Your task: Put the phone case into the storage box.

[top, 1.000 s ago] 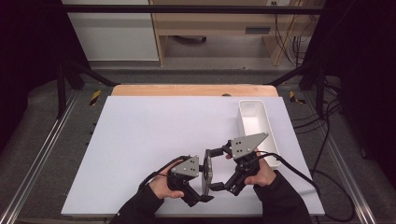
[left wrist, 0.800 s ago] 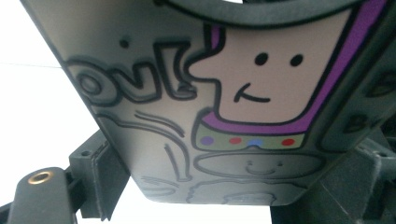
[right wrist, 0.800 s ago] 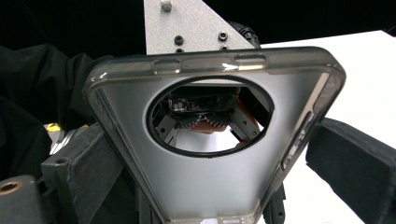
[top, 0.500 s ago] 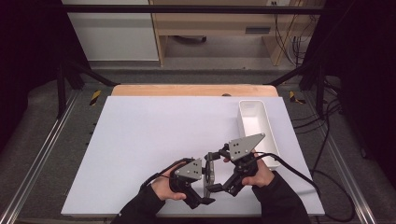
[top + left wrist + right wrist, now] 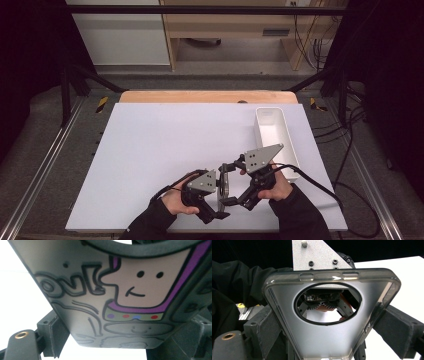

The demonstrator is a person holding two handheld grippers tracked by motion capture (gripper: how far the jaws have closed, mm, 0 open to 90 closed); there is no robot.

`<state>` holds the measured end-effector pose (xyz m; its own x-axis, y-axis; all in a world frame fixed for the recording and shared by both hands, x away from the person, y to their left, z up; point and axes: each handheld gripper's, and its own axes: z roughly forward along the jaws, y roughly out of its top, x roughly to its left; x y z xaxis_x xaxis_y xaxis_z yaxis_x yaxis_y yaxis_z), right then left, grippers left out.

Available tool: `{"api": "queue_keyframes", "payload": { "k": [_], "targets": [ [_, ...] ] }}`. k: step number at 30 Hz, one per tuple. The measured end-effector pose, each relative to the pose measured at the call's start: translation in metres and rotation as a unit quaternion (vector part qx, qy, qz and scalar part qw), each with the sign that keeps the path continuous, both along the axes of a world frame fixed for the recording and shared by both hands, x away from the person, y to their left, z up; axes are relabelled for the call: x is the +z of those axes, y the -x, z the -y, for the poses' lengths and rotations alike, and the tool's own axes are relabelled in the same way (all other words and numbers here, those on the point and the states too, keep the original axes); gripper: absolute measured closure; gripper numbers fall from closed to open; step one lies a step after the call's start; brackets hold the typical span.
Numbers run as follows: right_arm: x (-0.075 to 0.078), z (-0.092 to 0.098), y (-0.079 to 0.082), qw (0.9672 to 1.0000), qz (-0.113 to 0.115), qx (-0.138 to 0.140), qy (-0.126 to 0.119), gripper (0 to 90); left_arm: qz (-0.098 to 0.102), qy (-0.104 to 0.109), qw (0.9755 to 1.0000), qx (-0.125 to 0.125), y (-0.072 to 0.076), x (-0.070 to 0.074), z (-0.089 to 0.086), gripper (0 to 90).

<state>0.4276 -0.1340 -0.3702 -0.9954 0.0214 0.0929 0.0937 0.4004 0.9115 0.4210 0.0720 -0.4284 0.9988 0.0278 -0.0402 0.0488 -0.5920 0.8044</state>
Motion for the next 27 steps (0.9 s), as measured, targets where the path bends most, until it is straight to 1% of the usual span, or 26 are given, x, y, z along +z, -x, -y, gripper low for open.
{"api": "queue_keyframes", "payload": {
  "k": [6,12,23,27],
  "targets": [
    [-0.001,-0.0006,-0.0005,1.0,-0.001,0.002,0.006,11.9,-0.003,-0.004,1.0,0.0,0.0001,-0.0015,0.0005,11.1],
    [-0.0002,-0.0003,-0.0003,1.0,0.0,-0.002,0.002,12.1,-0.001,0.002,1.0,0.004,0.0,-0.0007,-0.0004,11.0],
    [0.0004,0.0003,-0.0008,0.9999,0.003,-0.009,0.003,12.2,0.002,0.008,0.9998,0.016,0.0,-0.0004,-0.0022,10.3],
    [0.0004,0.0003,-0.001,0.9999,0.004,-0.01,0.003,12.1,0.002,0.01,0.9998,0.015,0.0001,0.0003,-0.0033,10.7]
  ]
}}
